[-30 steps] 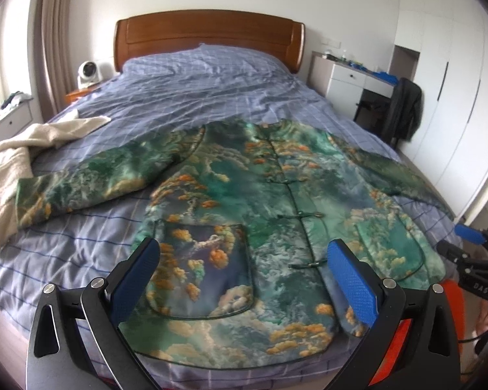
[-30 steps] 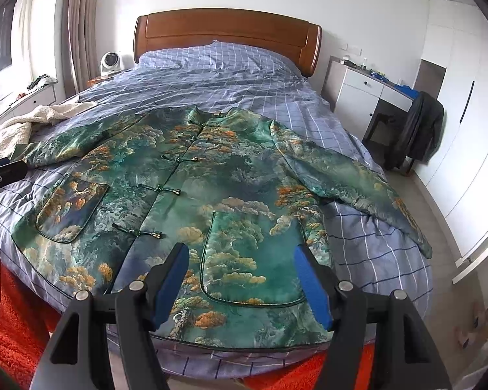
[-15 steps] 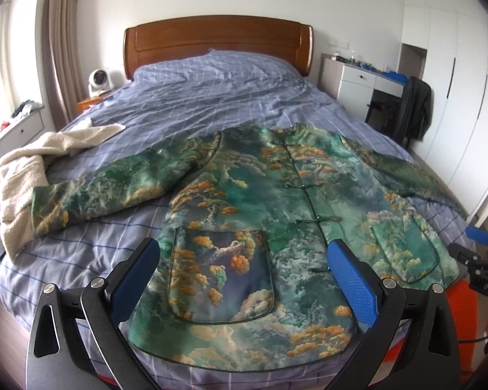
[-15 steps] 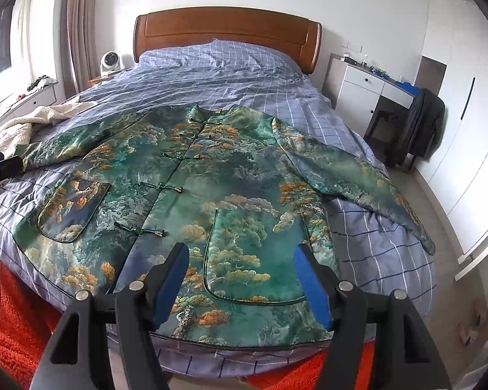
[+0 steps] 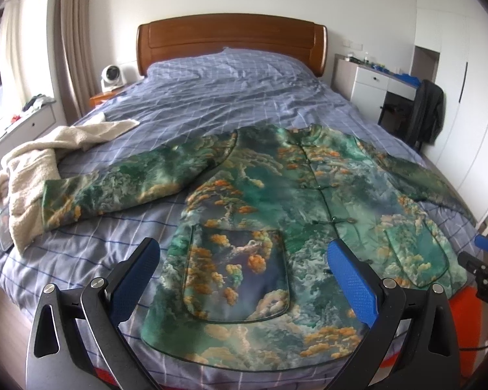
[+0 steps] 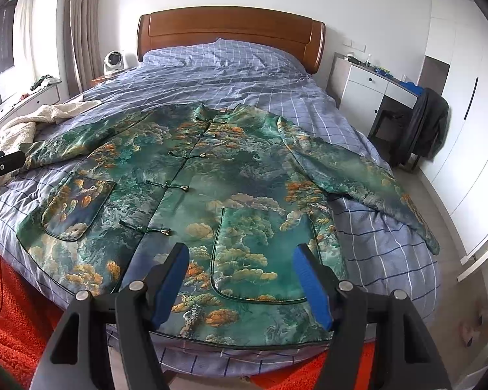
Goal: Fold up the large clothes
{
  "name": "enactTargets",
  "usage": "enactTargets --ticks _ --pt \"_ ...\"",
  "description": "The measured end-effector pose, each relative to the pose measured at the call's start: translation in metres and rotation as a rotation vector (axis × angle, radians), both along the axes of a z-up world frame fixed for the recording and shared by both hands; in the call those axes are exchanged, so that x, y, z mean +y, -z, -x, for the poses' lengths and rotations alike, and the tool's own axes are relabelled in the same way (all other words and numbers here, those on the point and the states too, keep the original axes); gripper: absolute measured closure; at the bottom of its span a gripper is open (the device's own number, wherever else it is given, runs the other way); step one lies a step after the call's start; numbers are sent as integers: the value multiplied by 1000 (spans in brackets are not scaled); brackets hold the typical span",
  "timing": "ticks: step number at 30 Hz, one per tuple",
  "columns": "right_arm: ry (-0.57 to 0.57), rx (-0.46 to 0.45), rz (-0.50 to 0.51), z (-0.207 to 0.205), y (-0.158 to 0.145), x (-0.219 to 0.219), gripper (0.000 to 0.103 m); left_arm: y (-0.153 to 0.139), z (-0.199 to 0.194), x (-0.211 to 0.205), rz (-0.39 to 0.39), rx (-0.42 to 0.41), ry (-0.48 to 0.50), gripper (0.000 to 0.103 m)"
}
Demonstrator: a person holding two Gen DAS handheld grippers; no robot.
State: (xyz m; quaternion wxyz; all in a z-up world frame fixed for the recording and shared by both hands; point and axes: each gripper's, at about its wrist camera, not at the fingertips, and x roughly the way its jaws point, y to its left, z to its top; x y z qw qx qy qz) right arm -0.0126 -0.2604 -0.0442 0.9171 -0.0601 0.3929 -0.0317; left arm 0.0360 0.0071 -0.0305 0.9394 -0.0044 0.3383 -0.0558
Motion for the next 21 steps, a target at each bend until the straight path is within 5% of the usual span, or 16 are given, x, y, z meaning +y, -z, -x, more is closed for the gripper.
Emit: enactTargets --ticks 13,17,21 --pt "67 -12 -55 -1 5 -34 35 0 1 -1 -15 4 -12 1" --pt "143 -63 -151 -5 3 -86 35 -3 -1 -4 -9 9 -10 1" --pt "333 -153 -272 -12 7 -182 35 -5 -2 -9 -35 -2 -3 1"
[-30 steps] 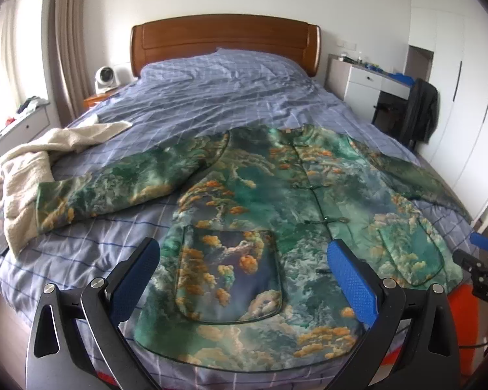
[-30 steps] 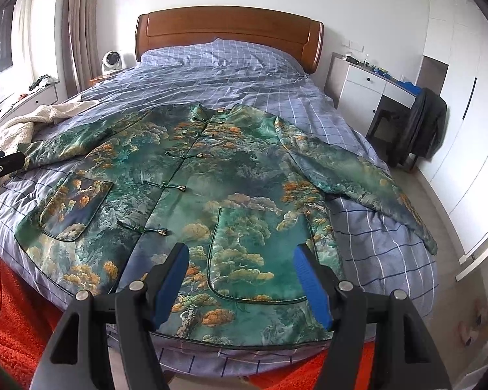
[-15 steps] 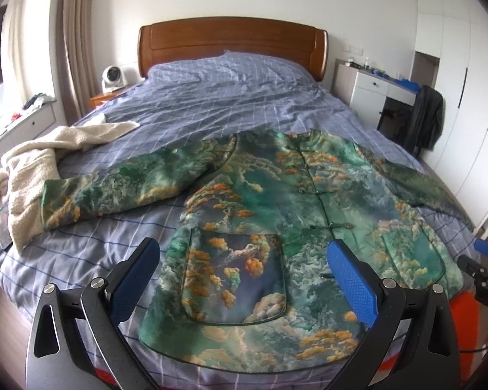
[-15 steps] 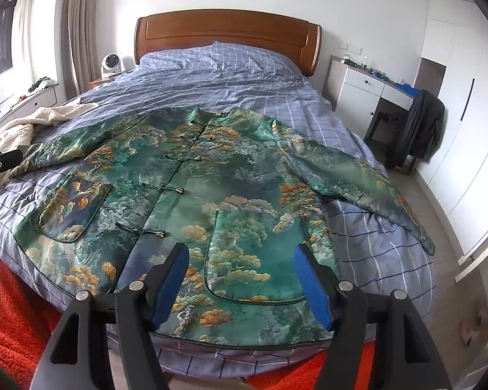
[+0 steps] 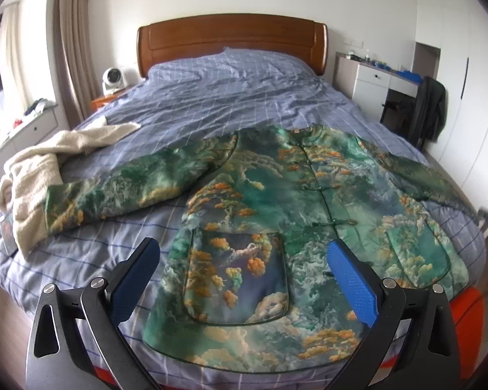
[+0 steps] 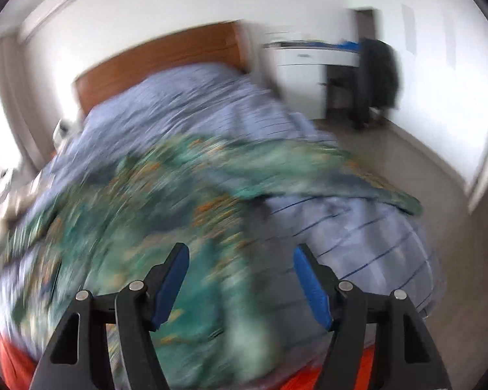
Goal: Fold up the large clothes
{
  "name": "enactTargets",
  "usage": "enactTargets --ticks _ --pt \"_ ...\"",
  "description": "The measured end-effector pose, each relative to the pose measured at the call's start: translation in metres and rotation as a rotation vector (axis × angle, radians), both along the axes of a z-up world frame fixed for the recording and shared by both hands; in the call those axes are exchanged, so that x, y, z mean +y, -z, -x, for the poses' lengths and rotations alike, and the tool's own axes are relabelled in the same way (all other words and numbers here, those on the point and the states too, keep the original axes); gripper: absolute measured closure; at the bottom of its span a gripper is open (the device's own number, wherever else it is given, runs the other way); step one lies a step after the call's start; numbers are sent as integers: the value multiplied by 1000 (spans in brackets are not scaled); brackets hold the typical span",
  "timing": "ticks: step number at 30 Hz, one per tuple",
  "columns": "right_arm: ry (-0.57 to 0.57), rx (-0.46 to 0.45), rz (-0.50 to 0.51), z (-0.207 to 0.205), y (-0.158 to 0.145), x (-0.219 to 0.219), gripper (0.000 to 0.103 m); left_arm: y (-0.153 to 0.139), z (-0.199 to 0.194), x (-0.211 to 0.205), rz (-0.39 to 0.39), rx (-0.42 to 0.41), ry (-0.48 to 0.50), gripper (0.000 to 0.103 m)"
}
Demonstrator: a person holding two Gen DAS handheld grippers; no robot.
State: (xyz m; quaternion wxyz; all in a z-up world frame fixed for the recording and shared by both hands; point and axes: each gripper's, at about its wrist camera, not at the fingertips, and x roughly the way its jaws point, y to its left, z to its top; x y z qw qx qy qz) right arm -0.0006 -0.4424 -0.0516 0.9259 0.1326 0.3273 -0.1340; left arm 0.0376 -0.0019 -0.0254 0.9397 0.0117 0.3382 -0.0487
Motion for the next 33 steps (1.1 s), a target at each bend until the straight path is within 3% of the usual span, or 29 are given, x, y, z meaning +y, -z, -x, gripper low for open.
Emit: enactTargets --ticks 3,7,11,13,16,18,19,20,23,25,27,30,33 --pt "121 -73 -103 -8 13 -73 35 1 -2 -3 -5 6 0 1" --pt "277 -78 -316 -33 60 -167 35 1 -3 -5 3 16 -3 1" --pt "456 -125 -566 -45 107 -222 35 -1 -1 -6 -11 2 -10 1" --pt "560 -208 -702 -44 126 -243 35 0 0 -4 -18 4 -19 1" --pt "651 -286 -773 -49 133 -254 36 4 0 0 -21 20 -32 1" --pt "681 -275 -745 -57 130 -258 59 7 1 2 -26 23 -40 1" --pt "692 -244 -706 -61 126 -258 85 9 2 3 -30 26 -47 1" --pt "693 -226 -674 -64 121 -257 88 11 2 5 -33 29 -54 1" --pt "595 -266 -536 -73 77 -236 90 17 4 10 -31 45 -69 1" --pt "446 -309 -427 -84 33 -208 90 24 0 11 -25 70 -71 1" --pt "227 -338 -287 -104 -21 -155 90 31 -4 10 -19 85 -65 1" --pt "-38 -346 -154 -133 -71 -74 91 34 -9 5 -16 78 -47 1" --pt "-233 -301 -76 -164 -85 2 91 35 -12 -1 -12 67 -30 1"
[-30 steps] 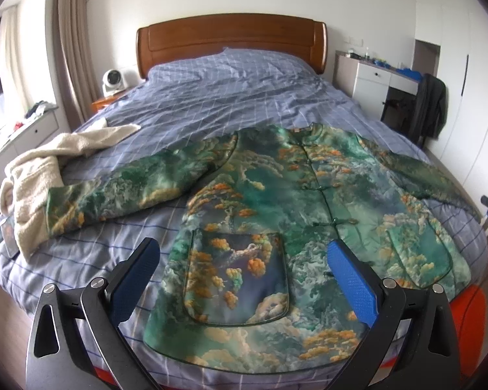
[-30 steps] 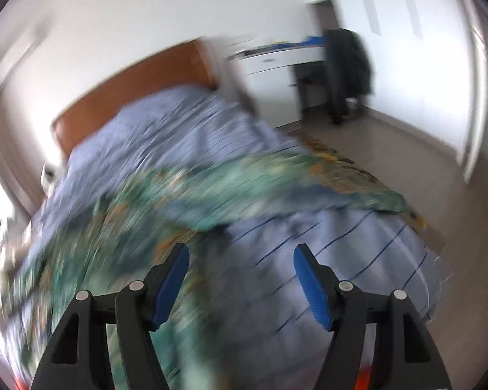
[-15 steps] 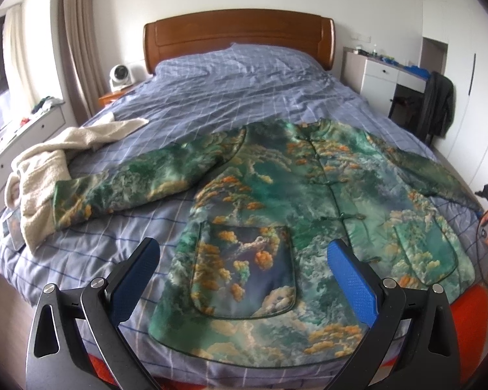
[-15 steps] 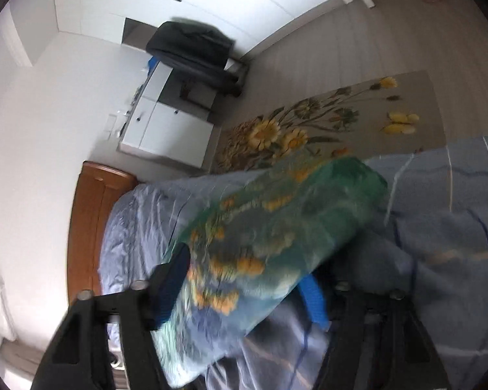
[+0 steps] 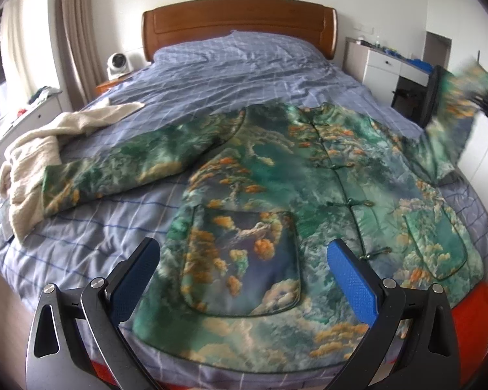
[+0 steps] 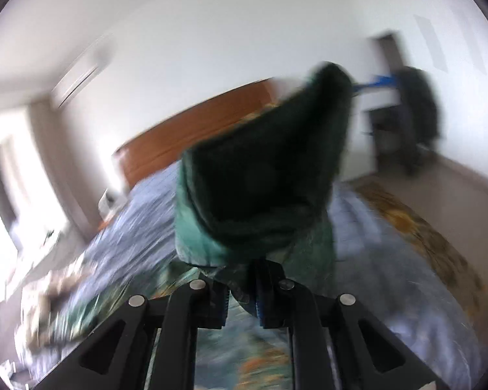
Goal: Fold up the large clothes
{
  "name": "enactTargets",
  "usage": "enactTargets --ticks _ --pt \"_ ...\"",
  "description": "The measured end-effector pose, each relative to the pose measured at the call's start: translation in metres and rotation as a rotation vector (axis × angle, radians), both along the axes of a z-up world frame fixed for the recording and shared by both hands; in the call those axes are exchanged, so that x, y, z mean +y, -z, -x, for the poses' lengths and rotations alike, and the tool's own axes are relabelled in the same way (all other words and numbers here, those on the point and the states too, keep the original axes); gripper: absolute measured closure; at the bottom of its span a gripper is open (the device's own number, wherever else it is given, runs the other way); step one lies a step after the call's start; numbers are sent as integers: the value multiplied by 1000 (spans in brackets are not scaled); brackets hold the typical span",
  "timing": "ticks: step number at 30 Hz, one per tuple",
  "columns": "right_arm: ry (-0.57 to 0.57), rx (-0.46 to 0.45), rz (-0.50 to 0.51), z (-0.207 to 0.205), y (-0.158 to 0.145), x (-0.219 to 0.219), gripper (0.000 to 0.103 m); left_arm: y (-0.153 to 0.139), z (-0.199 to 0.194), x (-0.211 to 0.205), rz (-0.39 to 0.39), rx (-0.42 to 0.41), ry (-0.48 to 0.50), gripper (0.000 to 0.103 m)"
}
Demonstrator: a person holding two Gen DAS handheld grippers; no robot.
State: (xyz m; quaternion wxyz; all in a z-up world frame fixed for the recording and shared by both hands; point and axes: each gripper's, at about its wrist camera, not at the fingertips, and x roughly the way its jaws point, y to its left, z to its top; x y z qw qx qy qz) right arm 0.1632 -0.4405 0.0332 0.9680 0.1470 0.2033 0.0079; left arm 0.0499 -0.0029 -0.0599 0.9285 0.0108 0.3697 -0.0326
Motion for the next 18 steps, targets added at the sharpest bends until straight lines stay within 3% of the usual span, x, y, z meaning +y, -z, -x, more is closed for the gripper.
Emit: enactTargets --ticks 3,6,8,9,10,11,12,18 --pt "-147 70 106 -31 25 83 91 4 -5 1 31 11 14 1" --pt "-242 165 159 -47 75 145 91 12 -12 5 52 39 22 1" --pt "-284 232 201 -48 111 179 84 19 -18 11 85 69 30 1" --pt "-305 284 225 -48 133 196 77 21 -21 12 105 82 38 1" --pt "-340 338 224 -44 152 210 56 24 -26 14 137 100 55 1" --pt "-367 373 208 -39 164 218 46 27 -31 14 168 123 73 1" --pt "-381 404 188 -29 175 222 46 29 -35 13 193 139 88 1" --pt "-384 351 114 71 157 200 37 32 -82 -17 424 208 263 1"
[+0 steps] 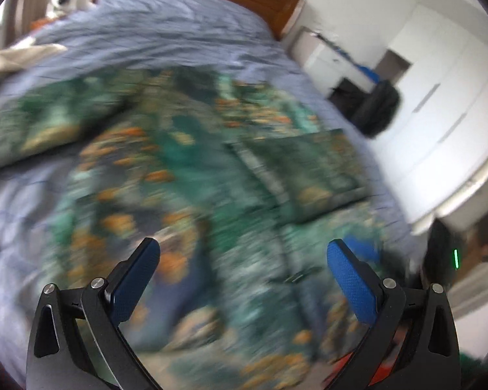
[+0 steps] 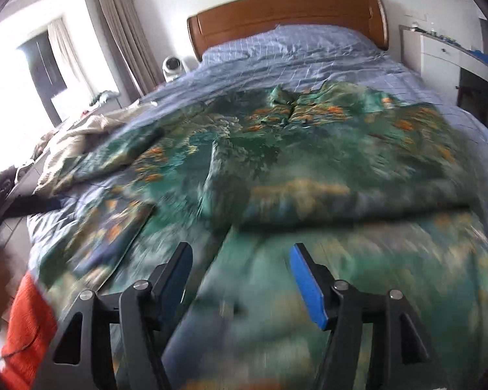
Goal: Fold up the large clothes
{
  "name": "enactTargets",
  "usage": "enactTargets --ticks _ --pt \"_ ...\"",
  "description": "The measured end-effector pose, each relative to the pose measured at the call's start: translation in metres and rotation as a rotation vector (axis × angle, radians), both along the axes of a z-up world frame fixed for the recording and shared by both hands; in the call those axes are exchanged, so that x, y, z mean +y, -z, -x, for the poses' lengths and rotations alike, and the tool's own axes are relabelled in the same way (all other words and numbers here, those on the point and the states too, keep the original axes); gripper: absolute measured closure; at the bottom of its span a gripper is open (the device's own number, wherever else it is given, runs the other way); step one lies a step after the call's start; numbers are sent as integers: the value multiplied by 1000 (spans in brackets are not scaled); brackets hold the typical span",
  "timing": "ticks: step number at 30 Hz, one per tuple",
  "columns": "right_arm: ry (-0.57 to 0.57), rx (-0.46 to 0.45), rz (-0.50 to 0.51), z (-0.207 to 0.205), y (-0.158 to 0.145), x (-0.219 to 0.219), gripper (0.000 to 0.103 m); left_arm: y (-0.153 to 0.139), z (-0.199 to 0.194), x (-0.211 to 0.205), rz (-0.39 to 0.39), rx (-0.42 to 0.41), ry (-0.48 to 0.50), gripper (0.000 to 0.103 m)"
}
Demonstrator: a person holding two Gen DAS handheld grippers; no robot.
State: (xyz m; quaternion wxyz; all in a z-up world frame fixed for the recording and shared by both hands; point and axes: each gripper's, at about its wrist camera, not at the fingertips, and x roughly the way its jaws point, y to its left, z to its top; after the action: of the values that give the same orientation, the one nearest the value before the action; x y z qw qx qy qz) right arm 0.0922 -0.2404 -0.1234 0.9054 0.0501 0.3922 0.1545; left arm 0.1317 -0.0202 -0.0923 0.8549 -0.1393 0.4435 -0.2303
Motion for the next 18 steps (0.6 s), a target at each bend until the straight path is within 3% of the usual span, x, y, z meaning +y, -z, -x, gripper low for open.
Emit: enactTargets --ticks 4,6,9,10,11,12,15,18 --pt "39 -3 4 47 -7 -28 35 22 -57 -52 41 65 104 3" --pt "75 0 6 63 -10 -40 35 42 -86 -80 -3 130 131 14" --pt "130 -1 -3 80 -13 -50 35 69 -109 -114 -160 202 163 51" --pt "144 -2 -7 83 -16 -54 35 71 -110 -118 -179 200 157 71" --pt "154 -7 -12 86 -19 -57 35 69 -111 -121 -177 197 159 84" --pt "165 -17 -19 88 -21 -60 35 64 -111 -122 -173 193 167 87" --pt "178 -54 -42 87 -30 -72 35 24 -114 -126 -208 73 184 91" --pt "157 -97 -23 64 -41 -85 35 -18 -129 -114 -211 -55 136 91"
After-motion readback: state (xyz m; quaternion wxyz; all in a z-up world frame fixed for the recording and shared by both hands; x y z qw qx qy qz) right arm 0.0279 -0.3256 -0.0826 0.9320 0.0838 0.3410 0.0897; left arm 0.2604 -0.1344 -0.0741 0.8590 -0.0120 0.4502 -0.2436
